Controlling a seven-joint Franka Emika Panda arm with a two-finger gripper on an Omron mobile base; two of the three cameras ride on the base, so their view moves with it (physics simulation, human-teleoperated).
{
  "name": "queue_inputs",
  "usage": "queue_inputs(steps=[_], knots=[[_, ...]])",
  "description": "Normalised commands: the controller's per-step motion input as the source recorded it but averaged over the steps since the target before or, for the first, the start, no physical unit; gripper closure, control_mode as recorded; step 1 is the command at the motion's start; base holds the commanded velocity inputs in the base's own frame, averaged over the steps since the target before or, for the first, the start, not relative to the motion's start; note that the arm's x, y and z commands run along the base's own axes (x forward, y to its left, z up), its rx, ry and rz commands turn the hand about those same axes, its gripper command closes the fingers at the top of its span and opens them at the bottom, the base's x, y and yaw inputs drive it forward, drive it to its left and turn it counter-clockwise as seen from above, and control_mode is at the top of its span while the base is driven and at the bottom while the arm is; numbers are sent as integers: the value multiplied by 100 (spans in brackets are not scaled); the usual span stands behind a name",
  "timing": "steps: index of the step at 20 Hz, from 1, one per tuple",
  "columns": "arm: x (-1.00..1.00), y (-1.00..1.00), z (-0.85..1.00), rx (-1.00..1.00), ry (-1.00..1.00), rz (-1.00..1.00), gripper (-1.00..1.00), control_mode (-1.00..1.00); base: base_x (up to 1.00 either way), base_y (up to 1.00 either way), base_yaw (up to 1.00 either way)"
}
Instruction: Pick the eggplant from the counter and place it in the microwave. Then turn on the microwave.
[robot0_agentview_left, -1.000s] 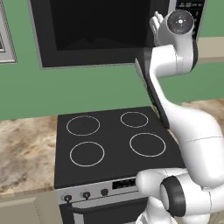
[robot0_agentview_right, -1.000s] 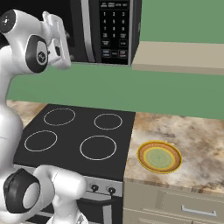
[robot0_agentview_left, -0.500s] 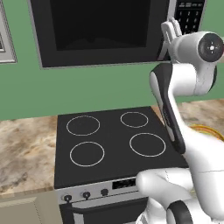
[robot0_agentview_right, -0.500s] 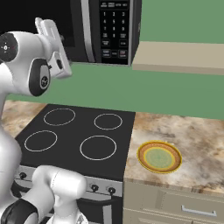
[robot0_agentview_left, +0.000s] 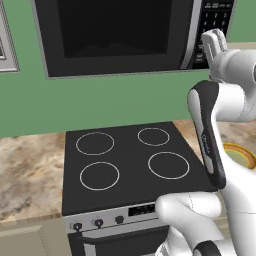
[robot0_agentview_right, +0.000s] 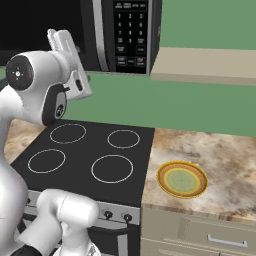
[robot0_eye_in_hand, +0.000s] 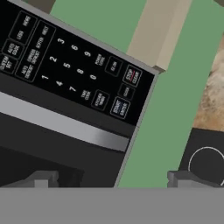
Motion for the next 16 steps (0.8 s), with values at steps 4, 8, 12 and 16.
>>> queue_inputs(steps=[4,8,12,16], knots=[[-32,-20,1,0,0,0,-100,-100,0,0,0],[-41,-21,1,0,-13,0,-100,-100,0,0,0],[-24,-25,0,0,-9,0,-100,-100,0,0,0],[-15,-15,-2,2,-3,0,-100,-100,0,0,0]])
